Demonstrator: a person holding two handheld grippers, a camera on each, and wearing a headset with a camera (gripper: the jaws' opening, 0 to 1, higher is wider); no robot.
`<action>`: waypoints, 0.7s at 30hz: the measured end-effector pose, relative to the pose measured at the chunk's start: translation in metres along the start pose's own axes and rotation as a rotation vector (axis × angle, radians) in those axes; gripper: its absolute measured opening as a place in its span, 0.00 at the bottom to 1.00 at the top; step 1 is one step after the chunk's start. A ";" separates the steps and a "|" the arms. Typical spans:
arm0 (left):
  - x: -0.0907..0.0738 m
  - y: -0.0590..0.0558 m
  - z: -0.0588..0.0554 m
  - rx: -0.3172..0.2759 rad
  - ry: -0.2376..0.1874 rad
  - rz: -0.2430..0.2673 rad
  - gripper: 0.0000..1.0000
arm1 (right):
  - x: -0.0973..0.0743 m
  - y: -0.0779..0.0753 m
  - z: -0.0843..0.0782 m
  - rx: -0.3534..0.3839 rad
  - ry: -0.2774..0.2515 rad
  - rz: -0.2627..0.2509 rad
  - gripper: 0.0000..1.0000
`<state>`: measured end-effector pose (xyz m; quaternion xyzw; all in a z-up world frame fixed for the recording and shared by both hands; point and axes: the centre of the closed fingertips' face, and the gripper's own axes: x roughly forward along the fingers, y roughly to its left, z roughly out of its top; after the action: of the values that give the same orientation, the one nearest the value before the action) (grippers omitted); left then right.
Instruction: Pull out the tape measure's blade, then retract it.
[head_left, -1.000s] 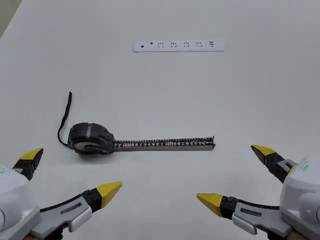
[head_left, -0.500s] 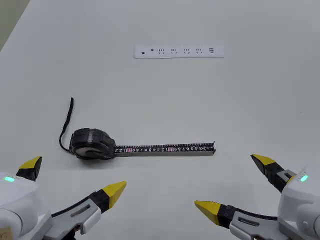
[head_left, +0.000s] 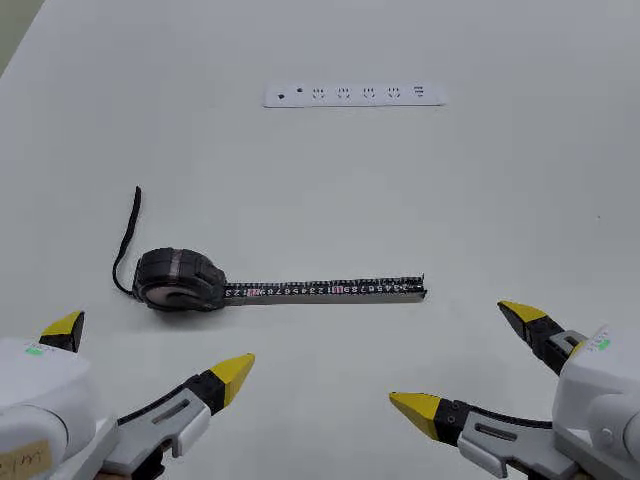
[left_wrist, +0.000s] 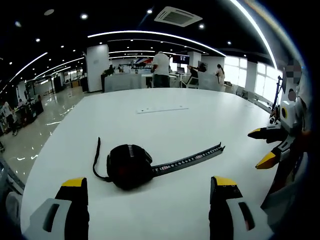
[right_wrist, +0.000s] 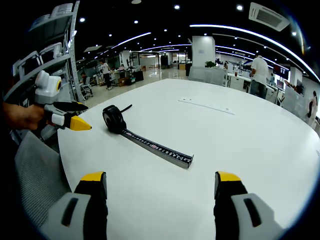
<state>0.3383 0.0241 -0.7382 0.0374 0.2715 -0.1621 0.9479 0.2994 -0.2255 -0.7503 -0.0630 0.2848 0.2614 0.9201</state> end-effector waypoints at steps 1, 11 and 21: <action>0.001 0.000 -0.001 -0.010 0.000 0.004 0.99 | 0.000 -0.001 0.000 -0.001 -0.001 0.001 0.91; 0.007 0.001 -0.004 -0.014 0.010 0.040 0.99 | 0.007 -0.009 0.004 -0.045 -0.011 0.040 0.88; 0.018 0.010 -0.001 -0.035 0.006 0.087 0.99 | 0.018 -0.017 0.004 -0.121 -0.001 0.108 0.83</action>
<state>0.3555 0.0287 -0.7491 0.0332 0.2752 -0.1158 0.9538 0.3222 -0.2310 -0.7576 -0.1030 0.2710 0.3274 0.8993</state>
